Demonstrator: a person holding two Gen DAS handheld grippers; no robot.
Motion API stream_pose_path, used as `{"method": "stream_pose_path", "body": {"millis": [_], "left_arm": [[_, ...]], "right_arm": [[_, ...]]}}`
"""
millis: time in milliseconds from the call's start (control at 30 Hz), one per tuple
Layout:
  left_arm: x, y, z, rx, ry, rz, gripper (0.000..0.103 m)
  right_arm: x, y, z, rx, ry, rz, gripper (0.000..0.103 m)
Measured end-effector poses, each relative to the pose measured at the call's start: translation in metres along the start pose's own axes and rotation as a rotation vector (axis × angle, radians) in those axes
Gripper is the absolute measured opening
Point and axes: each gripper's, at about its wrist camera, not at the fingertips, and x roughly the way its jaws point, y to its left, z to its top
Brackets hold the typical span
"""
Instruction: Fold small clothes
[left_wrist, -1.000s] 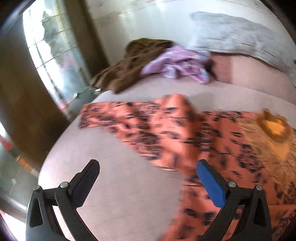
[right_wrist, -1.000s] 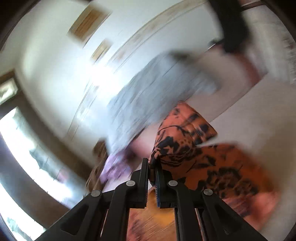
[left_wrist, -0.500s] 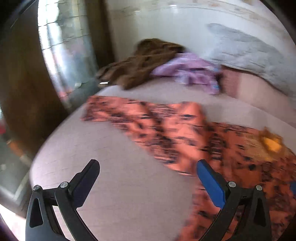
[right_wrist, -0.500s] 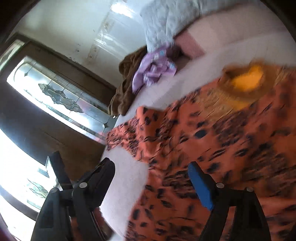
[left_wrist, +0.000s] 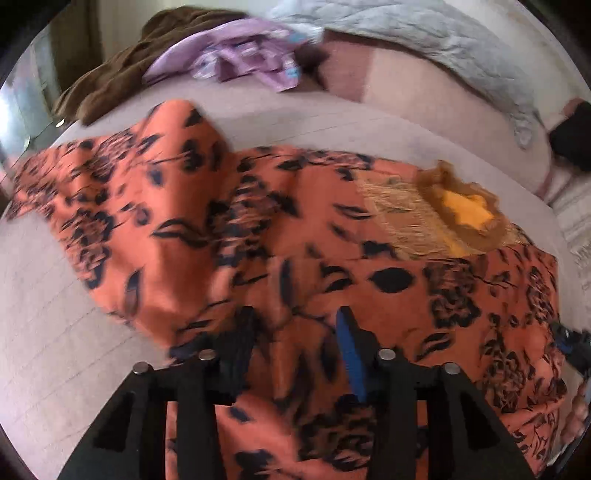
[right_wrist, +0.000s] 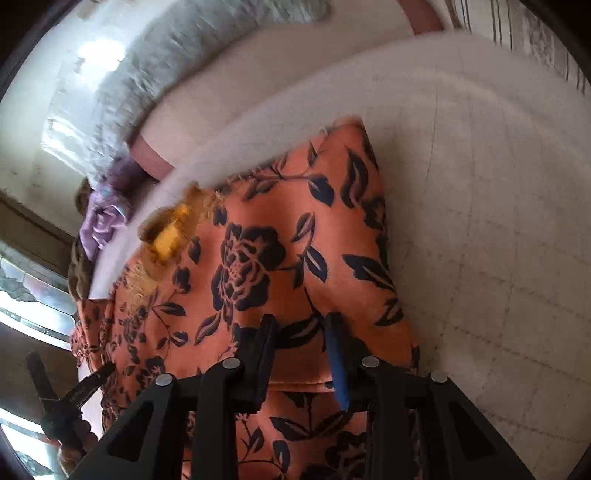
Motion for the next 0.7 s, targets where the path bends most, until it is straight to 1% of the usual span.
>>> {"method": "stream_pose_path", "body": {"millis": [33, 67, 100, 133, 167, 200, 233, 267, 300, 333, 367, 400, 467, 500, 567, 633, 700], "left_arm": [[0.000, -0.004, -0.001, 0.015, -0.007, -0.028, 0.045], [0.000, -0.008, -0.003, 0.029, -0.024, -0.021, 0.034], [-0.001, -0.012, -0.005, 0.056, -0.043, -0.006, 0.017], [-0.001, -0.014, -0.005, 0.062, -0.047, -0.011, 0.011], [-0.002, -0.014, -0.004, 0.050, -0.052, -0.046, 0.004], [-0.004, -0.013, -0.003, 0.035, -0.055, -0.082, 0.004], [-0.008, -0.013, -0.001, 0.025, -0.066, -0.100, 0.004], [-0.012, -0.014, 0.002, 0.024, -0.079, -0.087, 0.004], [-0.013, -0.015, 0.005, 0.031, -0.078, -0.059, 0.004], [-0.013, -0.018, 0.008, 0.039, -0.069, -0.037, 0.004], [-0.014, -0.016, 0.011, 0.046, -0.062, -0.031, 0.004], [-0.013, -0.014, 0.013, 0.059, -0.053, -0.014, 0.006], [-0.001, -0.014, 0.016, 0.080, 0.003, 0.054, 0.009], [0.004, -0.011, 0.017, 0.071, 0.030, 0.062, 0.009], [0.013, -0.003, 0.019, 0.027, 0.088, 0.055, 0.009], [0.011, 0.001, 0.020, 0.001, 0.099, 0.040, 0.009], [0.008, 0.001, 0.018, 0.000, 0.124, 0.023, 0.009]], "right_arm": [[-0.001, 0.008, 0.006, -0.018, 0.007, -0.012, 0.032], [-0.001, 0.012, 0.008, -0.029, 0.012, -0.003, 0.033], [-0.006, 0.014, 0.010, -0.030, 0.011, 0.028, 0.033], [-0.003, 0.017, 0.011, -0.017, 0.010, 0.056, 0.033], [0.001, 0.018, 0.011, -0.010, 0.032, 0.068, 0.033], [0.005, 0.018, 0.010, -0.009, 0.054, 0.069, 0.033], [0.007, 0.017, 0.008, -0.008, 0.060, 0.065, 0.033], [0.005, 0.018, 0.005, -0.013, 0.058, 0.058, 0.033], [0.005, 0.020, 0.002, -0.033, 0.056, 0.045, 0.033], [0.004, 0.023, 0.002, -0.046, 0.053, 0.038, 0.033], [0.003, 0.025, 0.001, -0.052, 0.051, 0.035, 0.033], [0.002, 0.026, 0.000, -0.050, 0.049, 0.035, 0.033], [0.001, 0.027, -0.001, -0.048, 0.053, 0.045, 0.032], [0.003, 0.029, -0.003, -0.056, 0.053, 0.041, 0.032], [0.005, 0.030, -0.005, -0.077, 0.048, 0.020, 0.032], [0.005, 0.031, -0.006, -0.085, 0.045, 0.010, 0.032], [0.005, 0.033, -0.006, -0.091, 0.042, 0.003, 0.032]]}}
